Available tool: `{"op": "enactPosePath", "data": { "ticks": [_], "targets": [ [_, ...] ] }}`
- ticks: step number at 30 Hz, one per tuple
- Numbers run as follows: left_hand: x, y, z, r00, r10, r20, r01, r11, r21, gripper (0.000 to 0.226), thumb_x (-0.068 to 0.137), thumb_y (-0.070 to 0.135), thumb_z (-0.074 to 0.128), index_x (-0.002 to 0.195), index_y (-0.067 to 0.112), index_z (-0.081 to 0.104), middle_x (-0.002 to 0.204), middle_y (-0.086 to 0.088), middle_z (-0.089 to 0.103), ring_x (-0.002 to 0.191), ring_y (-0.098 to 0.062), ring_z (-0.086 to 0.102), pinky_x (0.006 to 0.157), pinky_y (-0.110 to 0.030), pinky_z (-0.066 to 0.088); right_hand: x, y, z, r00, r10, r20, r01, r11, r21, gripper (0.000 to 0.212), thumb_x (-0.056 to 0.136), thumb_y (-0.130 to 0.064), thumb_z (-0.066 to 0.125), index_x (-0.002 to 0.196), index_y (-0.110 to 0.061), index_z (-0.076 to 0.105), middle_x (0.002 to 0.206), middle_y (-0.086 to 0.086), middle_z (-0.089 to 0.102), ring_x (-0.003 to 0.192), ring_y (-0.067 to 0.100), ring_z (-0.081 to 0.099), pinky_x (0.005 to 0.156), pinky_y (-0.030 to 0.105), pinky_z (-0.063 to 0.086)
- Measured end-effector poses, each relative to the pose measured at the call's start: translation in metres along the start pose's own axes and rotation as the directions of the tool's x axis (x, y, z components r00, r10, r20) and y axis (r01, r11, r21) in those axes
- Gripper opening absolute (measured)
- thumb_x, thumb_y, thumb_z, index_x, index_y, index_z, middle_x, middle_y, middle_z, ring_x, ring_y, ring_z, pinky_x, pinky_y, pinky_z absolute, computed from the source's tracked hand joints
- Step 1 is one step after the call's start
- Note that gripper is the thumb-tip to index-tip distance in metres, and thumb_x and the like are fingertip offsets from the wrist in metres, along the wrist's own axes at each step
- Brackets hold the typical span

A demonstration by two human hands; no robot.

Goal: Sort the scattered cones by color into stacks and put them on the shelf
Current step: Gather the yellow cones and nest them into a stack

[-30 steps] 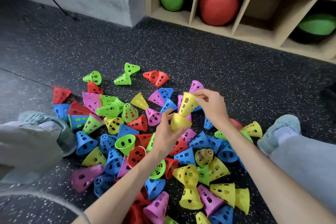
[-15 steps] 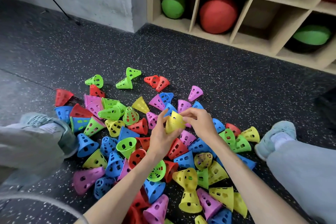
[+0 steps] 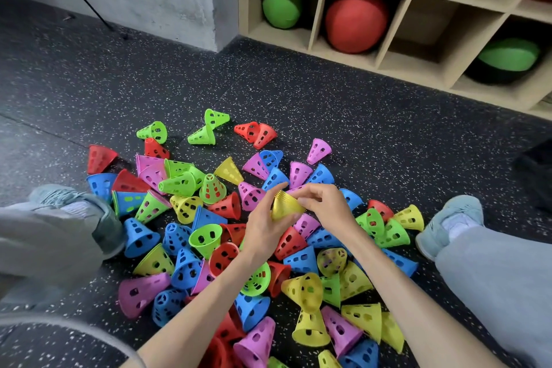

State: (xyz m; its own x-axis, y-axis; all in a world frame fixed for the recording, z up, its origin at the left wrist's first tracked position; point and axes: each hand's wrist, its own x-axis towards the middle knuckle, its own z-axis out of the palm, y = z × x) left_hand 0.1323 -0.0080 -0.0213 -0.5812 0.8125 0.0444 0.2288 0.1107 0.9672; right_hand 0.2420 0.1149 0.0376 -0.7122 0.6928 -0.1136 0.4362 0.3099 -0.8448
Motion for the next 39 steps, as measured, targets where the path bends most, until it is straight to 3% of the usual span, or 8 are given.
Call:
{"op": "enactPosePath", "data": {
  "ticks": [6, 10, 14, 23, 26, 31, 34, 39],
  "targets": [
    [-0.001, 0.001, 0.007, 0.997, 0.015, 0.075, -0.016, 1.0, 0.015, 0.068, 0.084, 0.035, 0.083, 0.14, 0.051, 0.048, 0.099, 0.005, 0.073, 0.061, -0.015, 0.061, 0.055, -0.037, 0.049, -0.01, 0.014, -0.015, 0.998, 0.051, 0.02, -0.053, 0.994, 0.092, 0.013, 0.091, -0.008, 0.074, 0.096, -0.019, 0.079, 0.09, -0.012, 0.077, 0.087, -0.005, 0.069, 0.077, 0.011, 0.051],
    [-0.001, 0.005, 0.013, 0.994, 0.019, 0.11, -0.025, 0.998, 0.05, 0.067, 0.082, 0.04, 0.083, 0.141, 0.046, 0.05, 0.117, -0.001, 0.073, 0.08, -0.018, 0.067, 0.077, -0.041, 0.056, -0.011, 0.022, -0.03, 0.994, 0.07, 0.081, -0.078, 0.991, 0.111, 0.01, 0.092, -0.008, 0.073, 0.098, -0.013, 0.079, 0.09, -0.008, 0.079, 0.089, 0.001, 0.073, 0.08, 0.015, 0.052],
    [0.001, 0.009, 0.023, 0.993, 0.025, 0.117, -0.03, 0.999, 0.036, 0.061, 0.083, 0.04, 0.083, 0.136, 0.048, 0.053, 0.101, 0.026, 0.07, 0.061, -0.005, 0.051, 0.064, -0.035, 0.052, -0.009, 0.023, -0.062, 0.979, 0.118, 0.167, -0.134, 0.987, 0.085, 0.016, 0.095, -0.004, 0.068, 0.1, -0.016, 0.078, 0.092, 0.0, 0.08, 0.087, 0.006, 0.074, 0.075, 0.017, 0.055],
    [0.006, 0.012, 0.039, 0.991, 0.024, 0.135, -0.022, 1.0, -0.018, 0.053, 0.082, 0.045, 0.081, 0.127, 0.048, 0.052, 0.099, -0.004, 0.064, 0.067, -0.009, 0.048, 0.066, -0.037, 0.053, -0.003, 0.091, -0.12, 0.891, 0.228, -0.392, -0.284, 0.955, -0.089, 0.031, 0.096, 0.0, 0.06, 0.101, -0.023, 0.08, 0.102, -0.013, 0.076, 0.096, 0.003, 0.069, 0.085, 0.019, 0.053],
    [0.007, 0.008, 0.044, 0.99, 0.023, 0.139, -0.023, 1.0, 0.001, 0.054, 0.083, 0.05, 0.077, 0.129, 0.048, 0.05, 0.105, 0.008, 0.06, 0.085, -0.011, 0.053, 0.077, -0.032, 0.052, -0.005, 0.116, -0.134, 0.833, 0.259, -0.489, -0.346, 0.933, -0.096, 0.037, 0.094, 0.003, 0.058, 0.102, -0.026, 0.079, 0.113, -0.01, 0.075, 0.106, 0.009, 0.066, 0.101, 0.034, 0.052],
    [0.004, 0.0, 0.048, 0.99, -0.038, 0.139, 0.04, 0.999, -0.016, 0.056, 0.083, 0.048, 0.077, 0.133, 0.044, 0.051, 0.103, -0.001, 0.064, 0.072, -0.022, 0.055, 0.074, -0.045, 0.055, -0.01, 0.157, -0.143, 0.792, 0.363, -0.491, -0.452, 0.889, -0.072, 0.039, 0.093, 0.003, 0.059, 0.117, -0.022, 0.076, 0.148, 0.004, 0.056, 0.139, 0.019, 0.048, 0.117, 0.035, 0.035],
    [0.003, -0.007, 0.049, 0.99, -0.035, 0.135, 0.034, 0.999, 0.008, 0.059, 0.082, 0.053, 0.074, 0.135, 0.042, 0.051, 0.1, 0.021, 0.062, 0.078, -0.024, 0.055, 0.076, -0.028, 0.055, -0.012, 0.173, -0.142, 0.793, 0.435, -0.426, -0.517, 0.851, -0.094, 0.039, 0.095, -0.001, 0.064, 0.127, -0.022, 0.072, 0.162, 0.011, 0.037, 0.148, 0.026, 0.037, 0.122, 0.039, 0.029],
    [0.004, -0.011, 0.053, 0.99, -0.038, 0.137, 0.035, 0.999, 0.028, 0.06, 0.086, 0.041, 0.077, 0.14, 0.035, 0.05, 0.108, 0.039, 0.06, 0.08, 0.01, 0.053, 0.077, -0.006, 0.046, -0.011, 0.188, -0.143, 0.769, 0.46, -0.444, -0.533, 0.845, -0.047, 0.037, 0.093, -0.001, 0.065, 0.126, -0.016, 0.072, 0.159, 0.01, 0.043, 0.143, 0.026, 0.044, 0.117, 0.034, 0.035]
  ]
}}
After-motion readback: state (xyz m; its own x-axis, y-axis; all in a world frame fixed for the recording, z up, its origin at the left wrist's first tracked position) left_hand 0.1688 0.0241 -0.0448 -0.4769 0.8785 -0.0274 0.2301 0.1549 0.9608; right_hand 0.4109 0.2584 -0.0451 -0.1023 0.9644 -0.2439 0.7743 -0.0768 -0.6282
